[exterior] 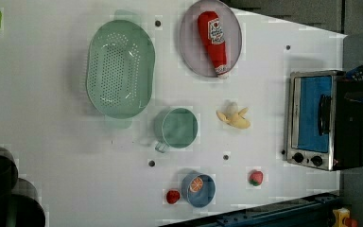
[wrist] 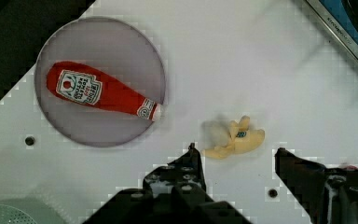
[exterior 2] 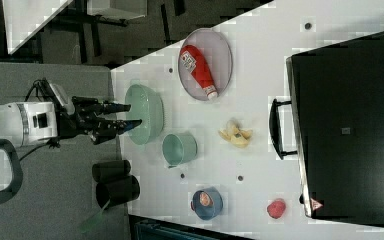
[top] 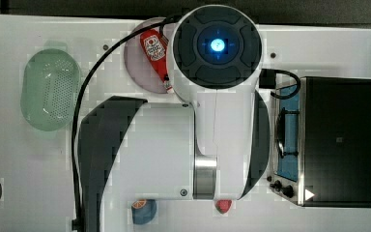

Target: Pick Banana and place it in mug.

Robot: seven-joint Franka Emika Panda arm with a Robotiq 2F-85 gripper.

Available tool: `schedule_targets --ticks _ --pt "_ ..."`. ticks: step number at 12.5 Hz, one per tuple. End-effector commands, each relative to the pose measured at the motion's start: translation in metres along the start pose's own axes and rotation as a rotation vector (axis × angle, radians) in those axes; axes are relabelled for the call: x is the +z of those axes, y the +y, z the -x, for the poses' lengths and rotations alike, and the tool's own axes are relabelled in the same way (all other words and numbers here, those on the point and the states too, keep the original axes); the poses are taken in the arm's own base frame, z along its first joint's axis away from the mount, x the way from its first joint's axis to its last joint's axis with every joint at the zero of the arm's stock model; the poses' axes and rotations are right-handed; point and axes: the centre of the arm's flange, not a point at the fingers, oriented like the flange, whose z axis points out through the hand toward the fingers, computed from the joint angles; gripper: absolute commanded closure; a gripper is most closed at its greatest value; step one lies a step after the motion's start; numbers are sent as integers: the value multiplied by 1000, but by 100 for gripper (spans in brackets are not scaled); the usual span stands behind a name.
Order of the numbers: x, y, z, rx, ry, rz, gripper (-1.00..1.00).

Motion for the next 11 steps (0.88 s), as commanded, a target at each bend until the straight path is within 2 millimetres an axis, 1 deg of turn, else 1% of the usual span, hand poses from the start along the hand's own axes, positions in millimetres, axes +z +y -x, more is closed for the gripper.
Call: schedule_targets --ticks 1,3,5,7,8,11 --pt "-51 97 42 -3 -35 11 -54" --pt "-46 97 43 -4 -43 18 -97" --pt "-25 98 44 -4 -70 40 -100" --pt "9 94 42 -6 -87 56 -100" --pt "29 92 41 -9 -91 60 -100" --pt "100 86 37 -94 -95 59 -100"
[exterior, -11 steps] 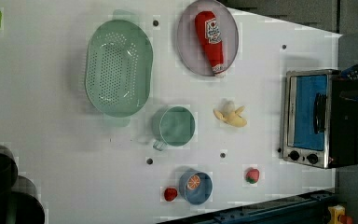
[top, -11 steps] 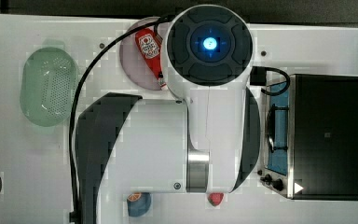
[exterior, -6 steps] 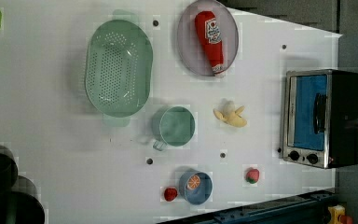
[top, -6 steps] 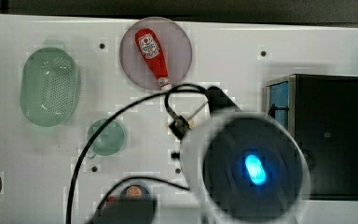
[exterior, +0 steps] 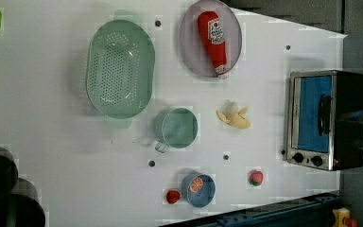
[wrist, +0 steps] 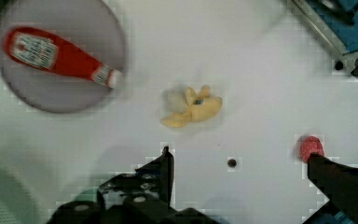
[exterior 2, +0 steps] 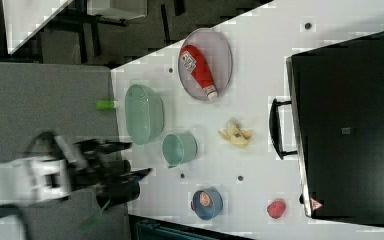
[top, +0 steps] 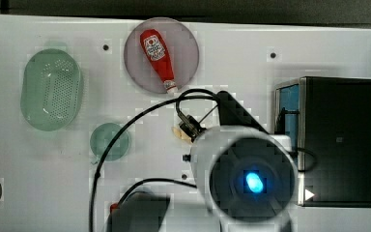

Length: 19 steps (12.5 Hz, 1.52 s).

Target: Pick Banana and place it in mug.

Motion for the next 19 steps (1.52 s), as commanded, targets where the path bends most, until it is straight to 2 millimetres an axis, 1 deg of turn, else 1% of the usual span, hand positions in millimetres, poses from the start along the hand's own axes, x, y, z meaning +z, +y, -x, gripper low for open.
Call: schedule_targets --ticks 1,4,6,9,11,13,15,18,19 --pt "111 -3 -15 -133 -83 65 -100" --pt "179 -4 -18 -328 -73 50 -100" --pt "222 -4 -17 -472 -72 45 -100" --pt "279 -2 -16 -676 -89 47 -100" --pt "312 -2 -16 -741 -89 47 -100" --pt "342 -3 -16 -745 -69 43 -100" --pt "366 -2 -12 -749 -67 44 -100" --pt "390 -1 -5 -755 -87 51 -100" --pt "393 -4 -5 -759 -81 46 -93"
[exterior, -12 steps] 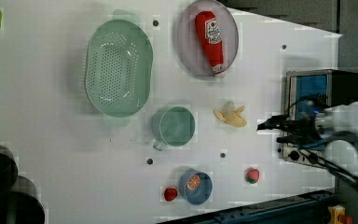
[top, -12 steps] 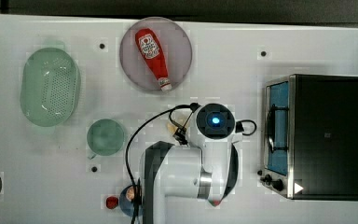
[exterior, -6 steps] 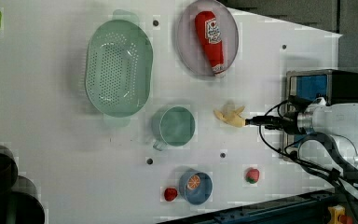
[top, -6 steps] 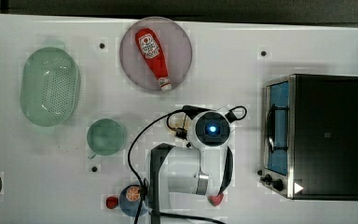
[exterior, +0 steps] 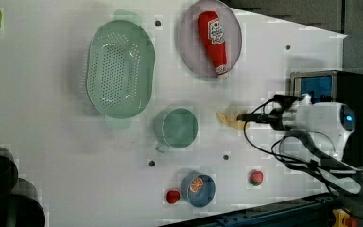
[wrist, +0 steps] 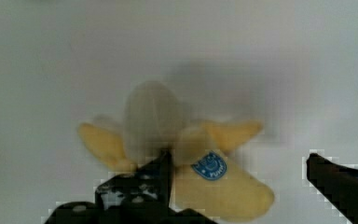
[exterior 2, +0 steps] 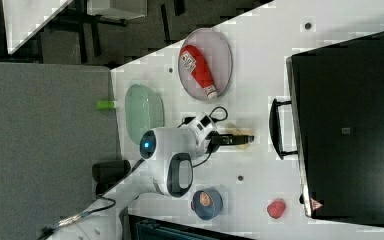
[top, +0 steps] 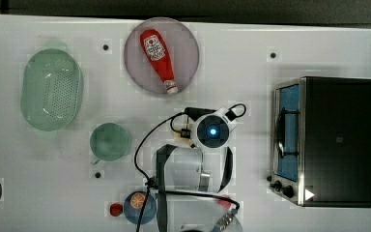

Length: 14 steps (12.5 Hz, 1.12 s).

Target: Pick Banana and place it in mug.

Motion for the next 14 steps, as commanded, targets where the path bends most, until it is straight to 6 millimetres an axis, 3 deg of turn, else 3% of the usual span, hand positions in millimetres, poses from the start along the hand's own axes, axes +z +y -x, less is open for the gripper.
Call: schedule_targets --ticks 1,6,8,10,14 --pt "5 -10 8 -67 0 -1 -65" --pt "-16 -9 4 -61 47 -3 45" --pt "-35 -3 5 -47 41 -3 46" --pt "-67 3 6 -34 29 -5 46" --pt "-171 3 10 -35 86 -14 46"
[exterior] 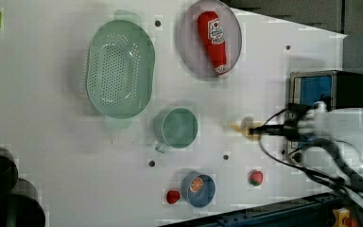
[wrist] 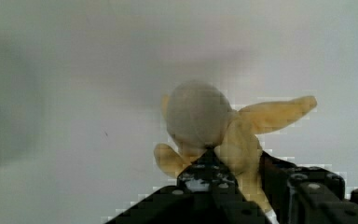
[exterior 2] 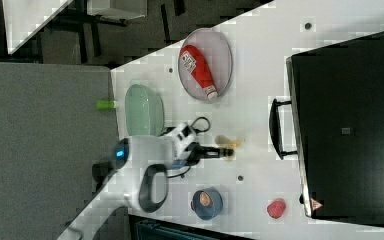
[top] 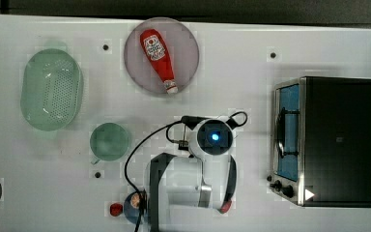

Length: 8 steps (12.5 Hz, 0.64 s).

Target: Pick Banana and place it in mug.

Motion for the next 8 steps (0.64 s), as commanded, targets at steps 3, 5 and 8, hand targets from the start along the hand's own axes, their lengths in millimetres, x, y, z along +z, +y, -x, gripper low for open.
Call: schedule_targets --ticks 3,5,8 --pt "-153 8 6 -30 139 0 46" --pt "-185 3 24 -40 100 -3 46" --pt "-197 -52 42 -50 36 30 46"
